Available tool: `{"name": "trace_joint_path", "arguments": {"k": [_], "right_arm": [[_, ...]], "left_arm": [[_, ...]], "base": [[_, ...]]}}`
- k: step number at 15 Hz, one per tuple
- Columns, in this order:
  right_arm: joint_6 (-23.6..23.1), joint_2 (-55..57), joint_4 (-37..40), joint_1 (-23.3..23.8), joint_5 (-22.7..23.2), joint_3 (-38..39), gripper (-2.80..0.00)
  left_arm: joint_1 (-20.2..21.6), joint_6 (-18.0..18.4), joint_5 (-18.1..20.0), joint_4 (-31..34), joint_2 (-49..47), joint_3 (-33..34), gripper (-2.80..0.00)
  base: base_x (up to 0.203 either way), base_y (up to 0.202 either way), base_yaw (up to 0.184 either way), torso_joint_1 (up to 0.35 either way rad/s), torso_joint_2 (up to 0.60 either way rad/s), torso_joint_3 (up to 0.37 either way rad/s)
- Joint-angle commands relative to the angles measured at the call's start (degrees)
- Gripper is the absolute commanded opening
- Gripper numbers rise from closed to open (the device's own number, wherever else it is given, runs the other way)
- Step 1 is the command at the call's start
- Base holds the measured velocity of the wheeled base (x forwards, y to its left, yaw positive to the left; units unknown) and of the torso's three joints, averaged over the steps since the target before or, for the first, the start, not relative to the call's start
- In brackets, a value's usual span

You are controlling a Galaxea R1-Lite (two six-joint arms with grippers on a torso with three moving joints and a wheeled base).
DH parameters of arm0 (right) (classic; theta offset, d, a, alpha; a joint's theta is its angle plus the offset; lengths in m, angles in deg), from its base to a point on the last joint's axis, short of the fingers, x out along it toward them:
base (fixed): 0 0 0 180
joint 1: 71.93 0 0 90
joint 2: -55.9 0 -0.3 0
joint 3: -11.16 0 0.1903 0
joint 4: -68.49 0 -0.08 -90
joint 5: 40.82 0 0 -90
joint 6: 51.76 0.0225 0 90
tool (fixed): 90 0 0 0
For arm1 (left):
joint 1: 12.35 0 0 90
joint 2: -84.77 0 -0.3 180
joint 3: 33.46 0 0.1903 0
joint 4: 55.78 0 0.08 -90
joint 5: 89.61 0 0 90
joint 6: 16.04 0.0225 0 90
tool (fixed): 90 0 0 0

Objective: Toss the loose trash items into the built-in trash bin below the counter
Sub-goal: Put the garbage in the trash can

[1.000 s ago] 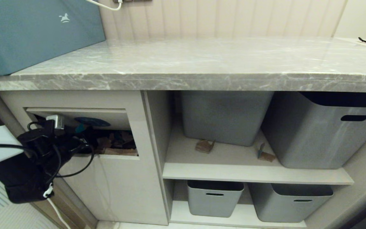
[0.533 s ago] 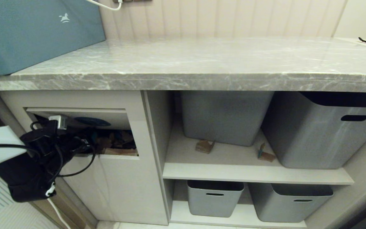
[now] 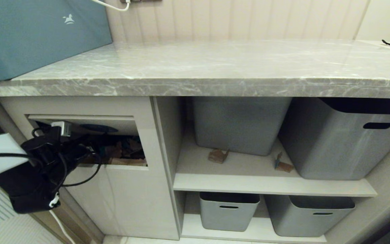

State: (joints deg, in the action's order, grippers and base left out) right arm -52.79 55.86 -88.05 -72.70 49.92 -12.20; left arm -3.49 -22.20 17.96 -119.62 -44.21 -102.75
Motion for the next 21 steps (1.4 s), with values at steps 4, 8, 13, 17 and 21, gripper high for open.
{"name": "trace_joint_path", "arguments": {"k": [4, 8, 13, 17, 21], "right_arm": [[-0.02, 0.05, -0.01, -0.02, 0.05, 0.0, -2.8], [-0.02, 0.05, -0.01, -0.02, 0.05, 0.0, -2.8], [-0.02, 0.05, -0.01, -0.02, 0.05, 0.0, -2.8], [-0.02, 0.05, -0.01, -0.02, 0.05, 0.0, -2.8], [-0.02, 0.05, -0.01, -0.02, 0.05, 0.0, -2.8]], "left_arm": [[0.01, 0.2, 0.02, -0.45, 4.53, 7.21, 0.0], [0.01, 0.24, -0.3, -0.45, 9.13, 14.13, 0.0], [1.79, -0.05, -0.4, -0.45, 17.47, 24.29, 0.0], [2.39, -0.24, -0.05, -0.45, 26.99, 35.99, 0.0], [2.55, -0.16, 0.1, -0.45, 39.8, 44.91, -2.8]], "base": [[0.0, 0.0, 0.0, 0.0, 0.0, 0.0], [0.0, 0.0, 0.0, 0.0, 0.0, 0.0], [0.0, 0.0, 0.0, 0.0, 0.0, 0.0], [0.0, 0.0, 0.0, 0.0, 0.0, 0.0], [0.0, 0.0, 0.0, 0.0, 0.0, 0.0]]}}
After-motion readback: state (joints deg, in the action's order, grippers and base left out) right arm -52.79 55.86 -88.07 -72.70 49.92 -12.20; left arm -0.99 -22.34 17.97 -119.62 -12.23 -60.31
